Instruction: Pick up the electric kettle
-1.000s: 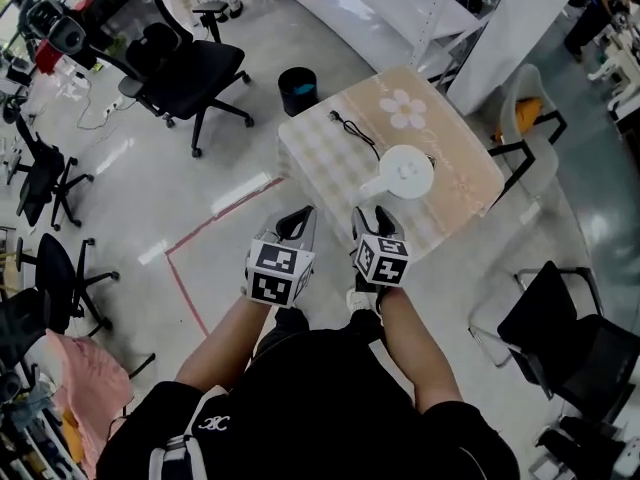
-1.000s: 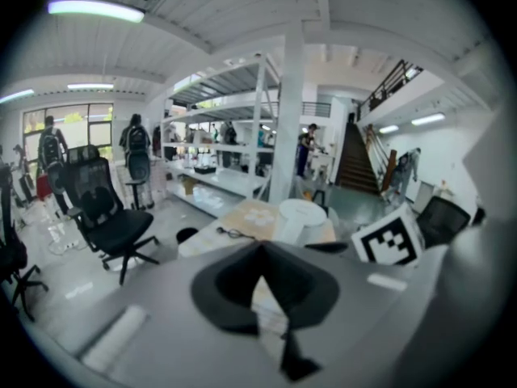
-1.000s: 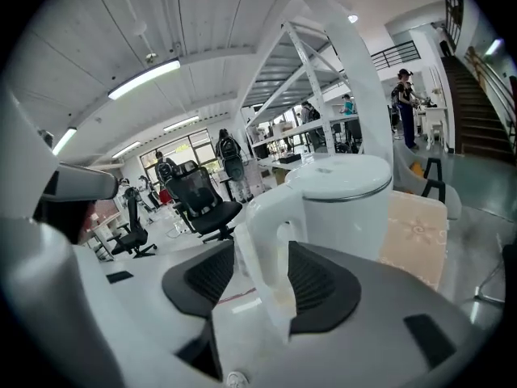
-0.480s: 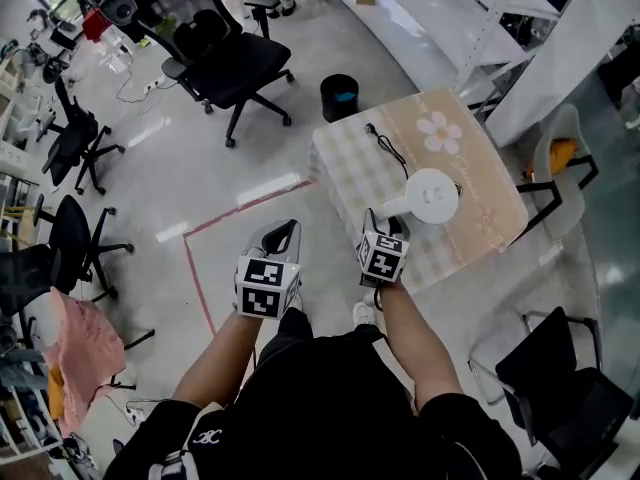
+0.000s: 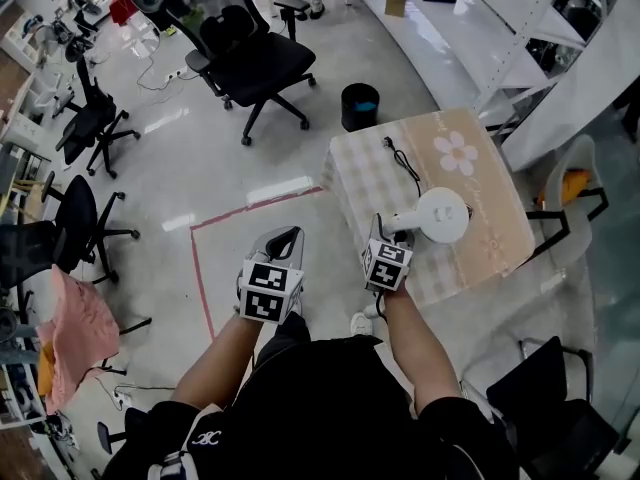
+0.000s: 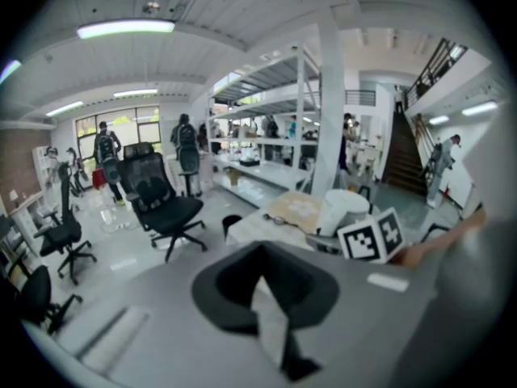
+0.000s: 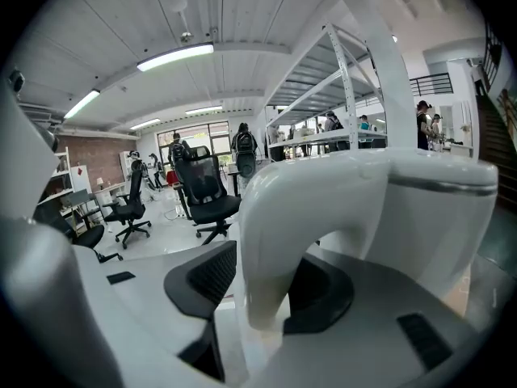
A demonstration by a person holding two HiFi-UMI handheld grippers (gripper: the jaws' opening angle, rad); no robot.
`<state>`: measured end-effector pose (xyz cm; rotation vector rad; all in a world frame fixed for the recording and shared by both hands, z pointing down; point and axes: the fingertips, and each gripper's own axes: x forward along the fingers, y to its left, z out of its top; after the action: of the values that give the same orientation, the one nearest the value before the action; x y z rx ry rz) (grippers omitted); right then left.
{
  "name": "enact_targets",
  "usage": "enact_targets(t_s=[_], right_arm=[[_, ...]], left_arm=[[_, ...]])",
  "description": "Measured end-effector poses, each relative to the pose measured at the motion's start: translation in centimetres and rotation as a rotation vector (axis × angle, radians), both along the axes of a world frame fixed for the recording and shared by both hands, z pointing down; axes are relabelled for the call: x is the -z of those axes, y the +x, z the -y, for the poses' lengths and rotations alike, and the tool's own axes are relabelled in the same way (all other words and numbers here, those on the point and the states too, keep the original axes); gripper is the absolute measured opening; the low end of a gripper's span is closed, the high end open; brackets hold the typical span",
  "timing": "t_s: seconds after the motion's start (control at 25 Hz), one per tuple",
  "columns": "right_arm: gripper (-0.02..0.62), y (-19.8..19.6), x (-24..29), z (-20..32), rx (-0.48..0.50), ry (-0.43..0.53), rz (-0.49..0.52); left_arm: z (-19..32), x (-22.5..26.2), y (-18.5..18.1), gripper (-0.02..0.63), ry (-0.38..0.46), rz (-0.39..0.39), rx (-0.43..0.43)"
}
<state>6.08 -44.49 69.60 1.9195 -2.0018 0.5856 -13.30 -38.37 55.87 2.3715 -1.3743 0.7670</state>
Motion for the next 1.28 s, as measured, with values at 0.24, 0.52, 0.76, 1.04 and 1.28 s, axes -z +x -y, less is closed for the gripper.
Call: enact_targets(t_s=[0.24,0.52,0.76,1.04,1.28], right_arm=[[0.121,0.5,0.1,0.2,0.015,0.024,-0.057],[0.129,0.4,0.5,0.0,0.097,0.038,-0.119],[0.130,0.6,3.8,0.0,0.112,0.106,-0.138],[0.130,1.7,10.4,0.2,0.102,0.173,-0.162],[0.130,3.4,15.8,-0.6,0.091,0.221,-0.101]], left_arm=[[0.3,0.7,-0.5,0.000,0.043,-0.001,0.034],[-0.5,0.7,-1.0,0.000,0.053,-0.003,0.059],[-1.0,0.7,-0.7,0.000,0.049,-0.004,0.062],[-0.8,1.6,0.2,0.000,0.073,-0.029,0.058],[-0.5,3.2,2.4,0.000,0.110,-0.076,0.036]])
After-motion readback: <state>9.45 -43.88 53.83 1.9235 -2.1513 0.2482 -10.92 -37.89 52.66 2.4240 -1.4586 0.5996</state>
